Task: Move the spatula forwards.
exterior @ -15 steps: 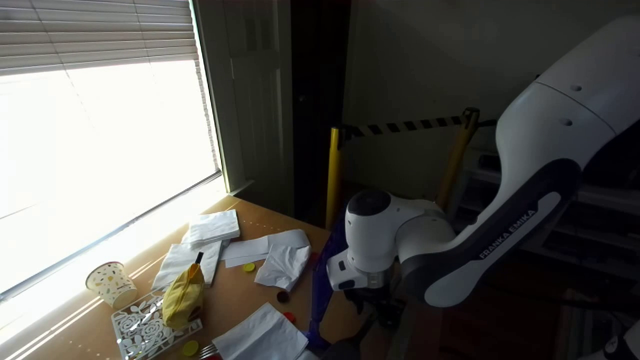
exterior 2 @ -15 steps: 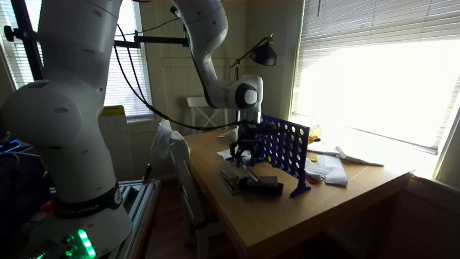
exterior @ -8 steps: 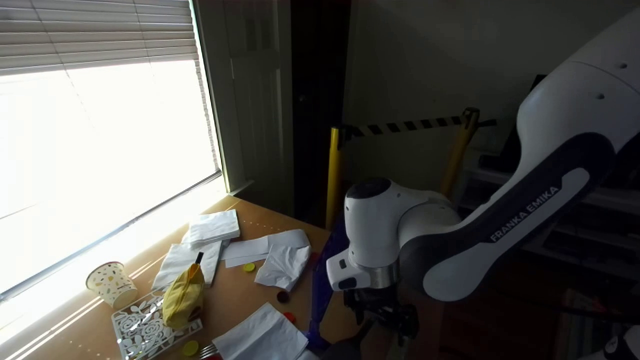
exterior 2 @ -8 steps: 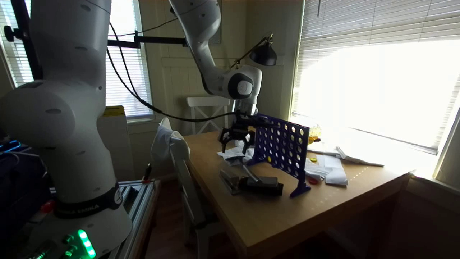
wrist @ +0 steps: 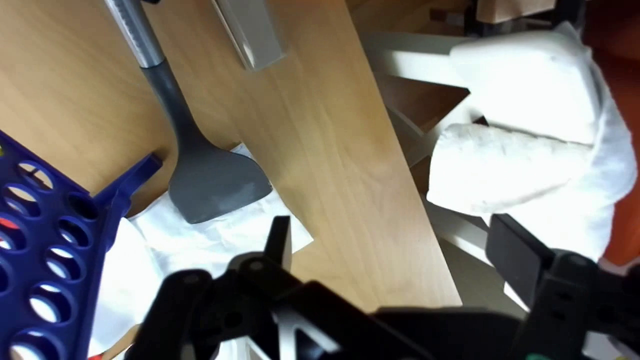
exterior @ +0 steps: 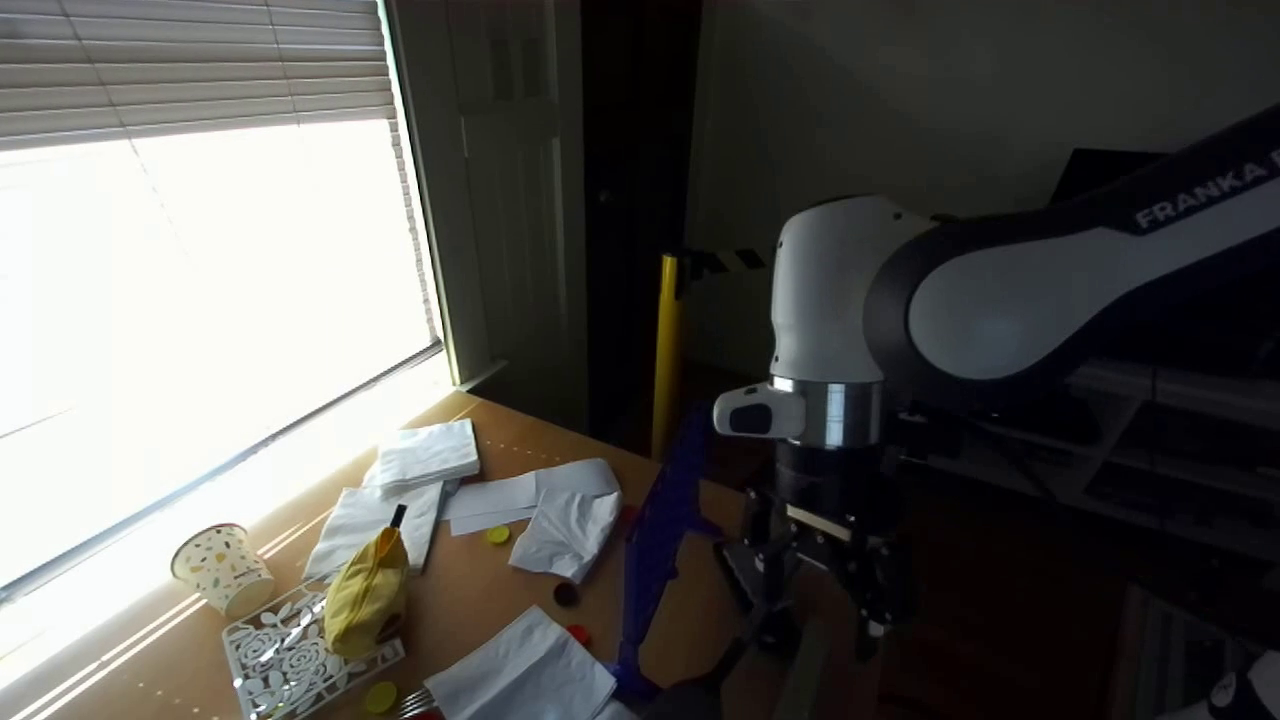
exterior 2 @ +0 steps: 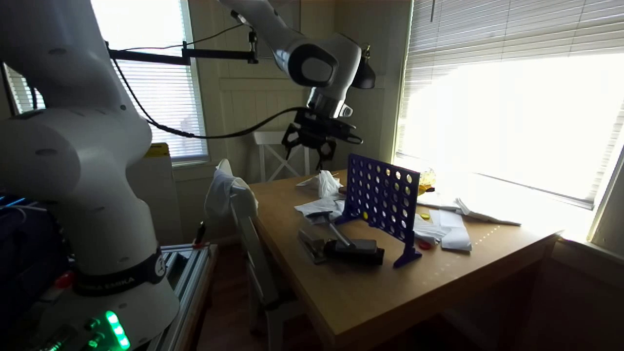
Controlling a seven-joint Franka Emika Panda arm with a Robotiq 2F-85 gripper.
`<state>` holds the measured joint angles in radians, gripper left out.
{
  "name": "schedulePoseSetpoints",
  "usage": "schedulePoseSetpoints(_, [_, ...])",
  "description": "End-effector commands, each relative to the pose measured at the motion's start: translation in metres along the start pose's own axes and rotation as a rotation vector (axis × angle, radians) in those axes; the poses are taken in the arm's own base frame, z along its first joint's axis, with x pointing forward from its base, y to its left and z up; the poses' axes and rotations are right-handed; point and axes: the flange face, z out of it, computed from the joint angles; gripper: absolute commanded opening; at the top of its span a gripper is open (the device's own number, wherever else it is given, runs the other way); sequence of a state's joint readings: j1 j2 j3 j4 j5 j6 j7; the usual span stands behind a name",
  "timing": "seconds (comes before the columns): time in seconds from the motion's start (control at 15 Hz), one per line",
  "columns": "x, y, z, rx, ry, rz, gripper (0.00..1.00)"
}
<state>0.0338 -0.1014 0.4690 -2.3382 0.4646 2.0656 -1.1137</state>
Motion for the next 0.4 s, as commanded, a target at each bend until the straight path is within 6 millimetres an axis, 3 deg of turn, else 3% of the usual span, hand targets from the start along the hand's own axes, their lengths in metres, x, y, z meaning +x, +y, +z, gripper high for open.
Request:
schedulePoseSetpoints(0.0, [-0.038, -0.044, -0.046, -0.031, 0.057, 0.181, 1.0])
schedulePoseSetpoints(0.13, [-0.06, -0.058, -0.058, -0.047, 0.063, 0.282, 1.0])
schedulePoseSetpoints(0.2, [-0.037, -0.032, -0.052, -0.036, 0.039, 0.192, 1.0])
schedulePoseSetpoints(0.33, [-0.043, -0.039, -0.061, -0.05, 0.052, 0.199, 1.0])
